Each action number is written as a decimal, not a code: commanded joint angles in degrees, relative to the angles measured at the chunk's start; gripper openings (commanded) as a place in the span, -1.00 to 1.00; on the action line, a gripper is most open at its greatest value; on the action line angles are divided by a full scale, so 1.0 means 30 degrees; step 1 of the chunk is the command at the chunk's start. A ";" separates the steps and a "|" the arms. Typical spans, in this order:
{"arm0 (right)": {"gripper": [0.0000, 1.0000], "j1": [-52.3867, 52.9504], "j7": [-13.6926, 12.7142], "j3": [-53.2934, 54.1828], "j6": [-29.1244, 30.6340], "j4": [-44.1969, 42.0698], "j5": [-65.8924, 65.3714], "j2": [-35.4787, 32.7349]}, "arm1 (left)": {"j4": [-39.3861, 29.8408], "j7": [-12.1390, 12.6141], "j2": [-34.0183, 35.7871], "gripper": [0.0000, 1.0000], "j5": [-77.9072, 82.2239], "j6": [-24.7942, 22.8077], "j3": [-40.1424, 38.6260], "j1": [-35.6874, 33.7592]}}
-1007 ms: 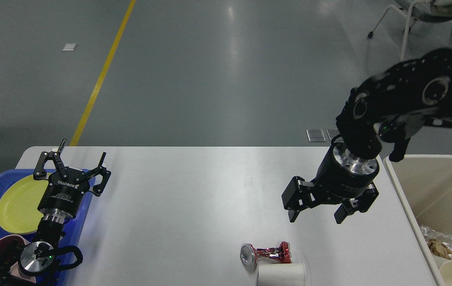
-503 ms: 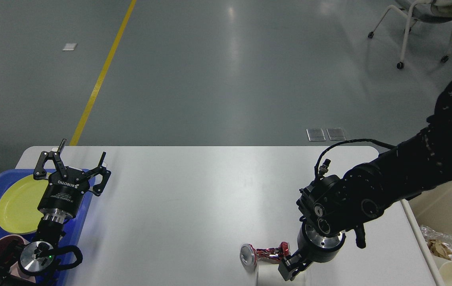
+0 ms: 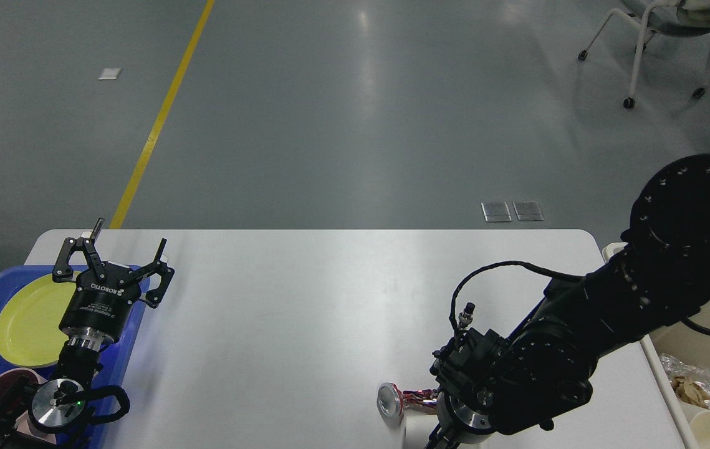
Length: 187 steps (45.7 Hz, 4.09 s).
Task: Tidy desktop
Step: 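Grasp the small white cylinder beside the bottle opener, then carry the white cylinder into the white bin and release it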
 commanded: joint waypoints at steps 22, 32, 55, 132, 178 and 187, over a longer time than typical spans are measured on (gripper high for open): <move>0.82 -0.1382 -0.0095 -0.0994 0.0114 -0.1836 -0.1094 0.1113 | -0.0001 0.0000 0.0001 0.93 0.0000 0.0000 0.0002 -0.0001; 0.80 -0.1968 -0.0095 -0.1200 0.0114 -0.2392 -0.1006 0.1641 | -0.0001 0.0000 0.0001 0.93 0.0000 0.0000 0.0002 -0.0001; -1.00 -0.1793 -0.0124 -0.1756 0.0143 -0.2392 0.3240 0.1494 | -0.0001 0.0000 0.0001 0.93 0.0000 0.0000 0.0002 -0.0001; -1.00 1.2244 0.3538 -1.2009 0.4655 -0.1832 1.8711 -0.7114 | -0.0001 0.0000 0.0001 0.93 0.0000 0.0000 0.0002 -0.0001; -1.00 -1.8021 0.3421 -0.2959 -0.5100 -2.7000 1.8681 -0.7970 | -0.0001 0.0000 0.0001 0.93 0.0000 0.0000 0.0002 -0.0001; -1.00 -1.8931 0.3362 -0.2811 -0.5218 -2.7675 1.8681 -0.7529 | -0.0001 0.0000 0.0001 0.93 0.0000 0.0000 0.0002 -0.0001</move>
